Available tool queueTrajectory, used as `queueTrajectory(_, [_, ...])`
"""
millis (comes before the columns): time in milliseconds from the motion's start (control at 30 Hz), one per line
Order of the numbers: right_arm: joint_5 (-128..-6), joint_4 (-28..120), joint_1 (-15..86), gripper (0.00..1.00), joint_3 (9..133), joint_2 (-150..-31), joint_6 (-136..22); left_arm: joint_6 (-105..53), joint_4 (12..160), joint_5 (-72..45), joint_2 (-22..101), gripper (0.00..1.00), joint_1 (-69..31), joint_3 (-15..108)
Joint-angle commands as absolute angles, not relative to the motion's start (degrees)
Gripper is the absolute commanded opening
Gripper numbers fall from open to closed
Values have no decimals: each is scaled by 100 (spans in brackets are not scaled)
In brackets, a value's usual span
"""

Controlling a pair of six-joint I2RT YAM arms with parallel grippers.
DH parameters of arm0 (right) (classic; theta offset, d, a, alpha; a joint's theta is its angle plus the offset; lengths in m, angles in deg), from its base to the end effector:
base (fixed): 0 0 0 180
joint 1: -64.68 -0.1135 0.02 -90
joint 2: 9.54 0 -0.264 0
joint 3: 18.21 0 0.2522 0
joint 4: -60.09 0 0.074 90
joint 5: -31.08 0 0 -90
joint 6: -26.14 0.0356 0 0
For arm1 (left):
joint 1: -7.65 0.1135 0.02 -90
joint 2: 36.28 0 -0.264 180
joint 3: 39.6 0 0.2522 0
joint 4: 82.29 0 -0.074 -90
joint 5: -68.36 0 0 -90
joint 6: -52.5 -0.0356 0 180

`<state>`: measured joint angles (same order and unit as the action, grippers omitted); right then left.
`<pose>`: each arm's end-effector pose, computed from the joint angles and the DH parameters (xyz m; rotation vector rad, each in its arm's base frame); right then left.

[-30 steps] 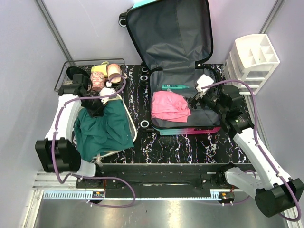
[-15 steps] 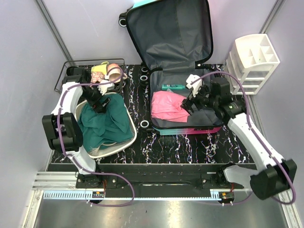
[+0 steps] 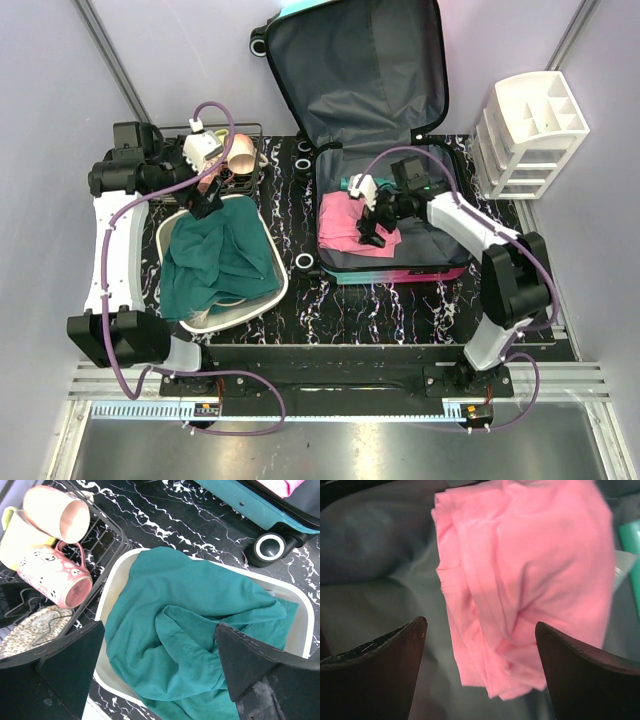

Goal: Open, take out, and arrange the luggage

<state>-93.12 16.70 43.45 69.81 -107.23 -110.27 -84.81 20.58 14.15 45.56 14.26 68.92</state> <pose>0.3340 0.1512 0.2501 -1.5029 1.8111 0.5325 0.2740 0.0108 0.4087 1.0258 2.0157 -0.2804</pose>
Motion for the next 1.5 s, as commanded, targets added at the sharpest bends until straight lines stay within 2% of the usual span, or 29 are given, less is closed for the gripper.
queueTrajectory(0, [-9382, 1820, 4069, 100, 7105, -11173, -11807, -8268, 2049, 1563, 4300, 99, 1433, 6672])
queueTrajectory(233, [-8969, 1837, 3928, 100, 7087, -11904, -12256, -8364, 2216, 1360, 3966, 99, 1433, 6241])
queueTrajectory(300, [-8749, 1934, 3902, 97, 7113, -12071, -12239, -8338, 2243, 1351, 3974, 99, 1442, 6206])
queueTrajectory(400, [-8477, 2145, 3902, 77, 7131, -12125, -12125, -8311, 2260, 1351, 3992, 99, 1442, 6223])
queueTrajectory(433, [-8424, 2154, 3893, 60, 7166, -12125, -12107, -8303, 2286, 1369, 4001, 99, 1433, 6214])
queueTrajectory(533, [-8292, 2137, 3893, 33, 7201, -12011, -12055, -8277, 2322, 1395, 4018, 99, 1442, 6232])
queueTrajectory(567, [-8300, 2119, 3902, 19, 7227, -11949, -11985, -8242, 2339, 1413, 4027, 99, 1442, 6249])
queueTrajectory(667, [-8379, 1961, 3911, 0, 7403, -11686, -11739, -8197, 2401, 1518, 4036, 99, 1433, 6293])
queueTrajectory(967, [-9021, 1522, 4147, 0, 8317, -11053, -10869, -7916, 2620, 1878, 4176, 99, 1424, 6548])
queueTrajectory(1167, [-9127, 1276, 4315, 0, 8651, -10965, -10938, -7802, 2805, 2011, 4264, 99, 1389, 6610])
queueTrajectory(1467, [-9583, 915, 4394, 0, 9371, -10640, -10517, -7293, 3621, 2563, 4054, 99, 1292, 6162])
